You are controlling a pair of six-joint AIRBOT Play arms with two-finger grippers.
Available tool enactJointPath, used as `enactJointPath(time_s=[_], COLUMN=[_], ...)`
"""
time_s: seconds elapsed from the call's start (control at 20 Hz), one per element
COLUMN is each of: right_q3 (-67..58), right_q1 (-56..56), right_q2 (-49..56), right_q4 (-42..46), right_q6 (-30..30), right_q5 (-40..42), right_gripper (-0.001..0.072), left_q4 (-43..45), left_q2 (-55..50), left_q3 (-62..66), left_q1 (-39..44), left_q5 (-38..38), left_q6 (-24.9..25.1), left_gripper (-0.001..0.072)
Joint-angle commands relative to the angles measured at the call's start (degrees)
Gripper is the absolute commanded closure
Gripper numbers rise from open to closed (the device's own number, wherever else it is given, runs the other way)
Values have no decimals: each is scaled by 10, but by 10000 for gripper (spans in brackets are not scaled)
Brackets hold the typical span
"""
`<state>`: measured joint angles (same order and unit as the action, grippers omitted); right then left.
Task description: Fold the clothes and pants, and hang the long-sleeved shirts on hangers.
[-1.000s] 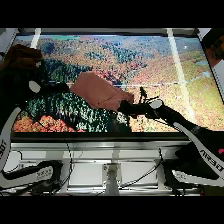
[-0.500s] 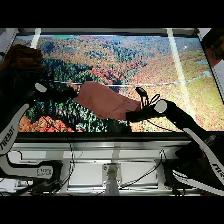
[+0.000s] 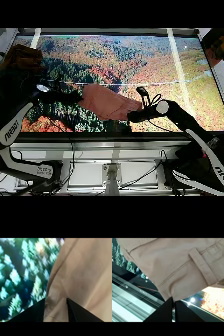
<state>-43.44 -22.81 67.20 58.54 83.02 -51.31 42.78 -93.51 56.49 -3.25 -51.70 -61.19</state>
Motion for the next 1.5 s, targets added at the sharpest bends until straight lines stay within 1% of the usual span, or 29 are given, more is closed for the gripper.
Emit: enactJointPath(time_s=[0.0, 0.05, 0.15, 0.3, 0.4, 0.5, 0.6, 0.75, 0.8, 1.0, 1.2, 1.25, 1.35, 1.45], right_q3=[-1, -1, -4, -31, -66, -102, -138, -204, -227, -329, -405, -421, -441, -446], right_q1=[0, 0, 0, 0, 0, 0, 15, 49, 55, 57, 57, 57, 57, 48], right_q2=[-1, -1, -1, -10, -31, -57, -84, -111, -114, -115, -115, -116, -127, -151], right_q4=[2, 2, 2, 3, 24, 70, 81, 80, 80, 81, 98, 98, 100, 106], right_q6=[0, 0, 0, -2, -2, 1, 5, 16, 16, 13, 11, 0, -2, -1], right_q5=[1, 5, 13, 13, 12, 8, 9, 30, 31, -7, -24, -41, -79, -118], right_gripper=[693, 693, 693, 693, 693, 693, 693, 693, 693, 693, 693, 694, 694, 695], left_q4=[0, 0, -6, -51, -111, -148, -171, -256, -267, -268, -266, -265, -254, -219], left_q2=[-3, -2, 0, 5, 19, 49, 94, 171, 195, 284, 365, 384, 424, 461], left_q3=[0, 0, 10, 61, 106, 147, 180, 191, 191, 192, 192, 192, 192, 192], left_q1=[0, 0, -2, -19, -39, -66, -93, -120, -124, -126, -130, -130, -130, -130], left_q5=[-44, -46, -73, -171, -228, -249, -248, -223, -208, -182, -71, -61, -59, -59], left_q6=[53, 56, 82, 118, 126, 126, 125, 126, 126, 126, 126, 126, 126, 120], left_gripper=[578, 698, 698, 699, 700, 700, 701, 701, 701, 700, 701, 701, 701, 702])
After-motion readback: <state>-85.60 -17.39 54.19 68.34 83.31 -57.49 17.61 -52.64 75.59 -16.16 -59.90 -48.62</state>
